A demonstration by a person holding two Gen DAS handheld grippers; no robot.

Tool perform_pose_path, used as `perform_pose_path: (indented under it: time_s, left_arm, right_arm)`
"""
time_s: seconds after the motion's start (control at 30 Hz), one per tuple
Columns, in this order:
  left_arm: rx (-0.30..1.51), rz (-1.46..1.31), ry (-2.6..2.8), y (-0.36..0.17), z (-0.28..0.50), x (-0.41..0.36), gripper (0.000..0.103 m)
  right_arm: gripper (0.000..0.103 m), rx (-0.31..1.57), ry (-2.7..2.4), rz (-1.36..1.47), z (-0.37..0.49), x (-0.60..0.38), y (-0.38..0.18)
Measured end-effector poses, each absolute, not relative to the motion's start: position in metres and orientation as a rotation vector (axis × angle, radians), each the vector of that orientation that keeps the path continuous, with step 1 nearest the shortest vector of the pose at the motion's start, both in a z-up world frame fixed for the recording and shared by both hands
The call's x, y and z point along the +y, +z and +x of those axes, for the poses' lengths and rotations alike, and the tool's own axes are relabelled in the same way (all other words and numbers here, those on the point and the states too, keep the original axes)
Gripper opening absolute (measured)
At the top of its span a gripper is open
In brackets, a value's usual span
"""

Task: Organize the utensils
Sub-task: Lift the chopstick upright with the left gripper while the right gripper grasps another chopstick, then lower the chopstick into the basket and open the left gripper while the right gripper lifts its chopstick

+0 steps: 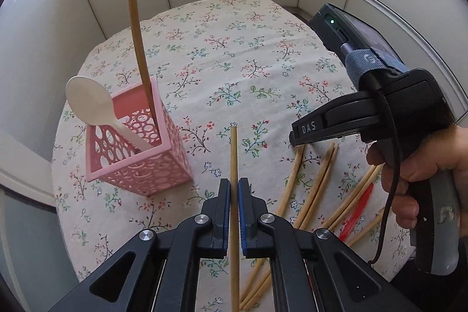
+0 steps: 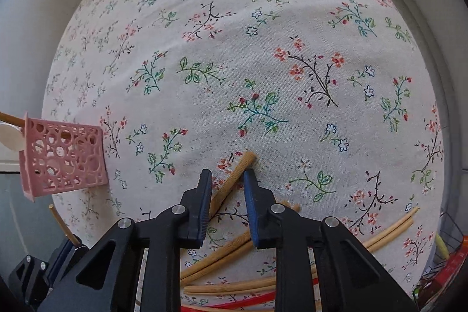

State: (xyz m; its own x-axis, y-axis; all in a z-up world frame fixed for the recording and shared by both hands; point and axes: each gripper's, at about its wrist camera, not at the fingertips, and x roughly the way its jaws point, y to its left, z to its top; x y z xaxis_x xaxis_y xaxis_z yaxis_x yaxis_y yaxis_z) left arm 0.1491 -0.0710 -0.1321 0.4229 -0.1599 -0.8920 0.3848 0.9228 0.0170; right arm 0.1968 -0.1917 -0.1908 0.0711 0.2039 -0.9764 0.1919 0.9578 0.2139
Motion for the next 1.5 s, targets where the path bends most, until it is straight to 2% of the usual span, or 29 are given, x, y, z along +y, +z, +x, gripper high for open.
perform_pose_path:
  time_s: [0.17,0.47,0.63,1.0,1.23,1.5]
  left_arm:
    - [1.098,0.231,-0.328,-0.134,0.144,-0.063,0.005]
    - [1.075,0.198,-0.329,-0.125,0.139,-0.052,0.005]
    - [1.026,0.155,-0.337,-0.107,0.134,-0.041,0.005]
    - [0.81,0.054,-0.328,-0.037,0.111,-0.01,0.005]
    - [0.574,-0.022,-0.255,0.016,0.092,0.019,0.005]
    - [0.322,-0.121,-0.133,0.039,0.087,0.048,0.005]
  right_arm:
    - [0.016,1.486,-0.09,0.319,0.198,-0.189,-0.19]
    - [0.008,1.427,-0.058,0.747,0.191,-0.238,-0.202]
    - [0.008,1.419,0.009,0.813,0.184,-0.249,-0.195]
    - [0.007,1.162,0.167,0.68,0.147,-0.228,-0.088]
    - [0.007,0.944,0.232,0.511,0.118,-0.216,-0.012]
    - [0.007,0.836,0.271,0.469,0.109,-0.205,0.02]
